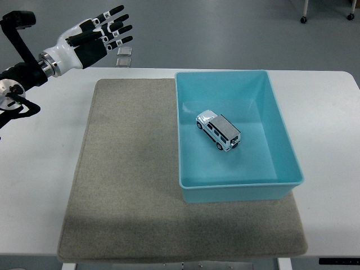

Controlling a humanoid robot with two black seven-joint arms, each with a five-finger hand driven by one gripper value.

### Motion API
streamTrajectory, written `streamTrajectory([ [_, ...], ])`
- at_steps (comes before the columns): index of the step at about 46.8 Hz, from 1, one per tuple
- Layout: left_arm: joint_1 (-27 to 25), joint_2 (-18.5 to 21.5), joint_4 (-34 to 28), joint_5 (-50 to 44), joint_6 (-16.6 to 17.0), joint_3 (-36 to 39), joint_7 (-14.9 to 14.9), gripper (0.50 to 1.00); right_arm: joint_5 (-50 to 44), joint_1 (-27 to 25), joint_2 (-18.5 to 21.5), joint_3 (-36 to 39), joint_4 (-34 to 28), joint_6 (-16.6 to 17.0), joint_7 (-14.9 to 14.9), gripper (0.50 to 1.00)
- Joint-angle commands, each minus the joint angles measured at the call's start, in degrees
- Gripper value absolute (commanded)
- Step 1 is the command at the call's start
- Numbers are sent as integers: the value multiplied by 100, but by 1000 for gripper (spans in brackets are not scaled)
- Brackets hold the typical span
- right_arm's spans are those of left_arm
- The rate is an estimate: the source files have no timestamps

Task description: Left hand put the white car in the blue box

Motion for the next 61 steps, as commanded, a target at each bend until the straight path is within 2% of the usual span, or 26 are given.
streamTrajectory([
  [1,328,0,2,-15,-13,-364,126,1000,0,1,0,0,0,0,3,936],
  [10,864,-53,-6,-243,-286,-857,407,1000,0,1,0,0,0,0,3,936],
  [21,1093,-9,11,-736,-295,-875,425,1000,0,1,0,0,0,0,3,936],
  [61,1119,35,20,-736,-303,-901,495,1000,9,-61,0,35,114,35,20,936],
])
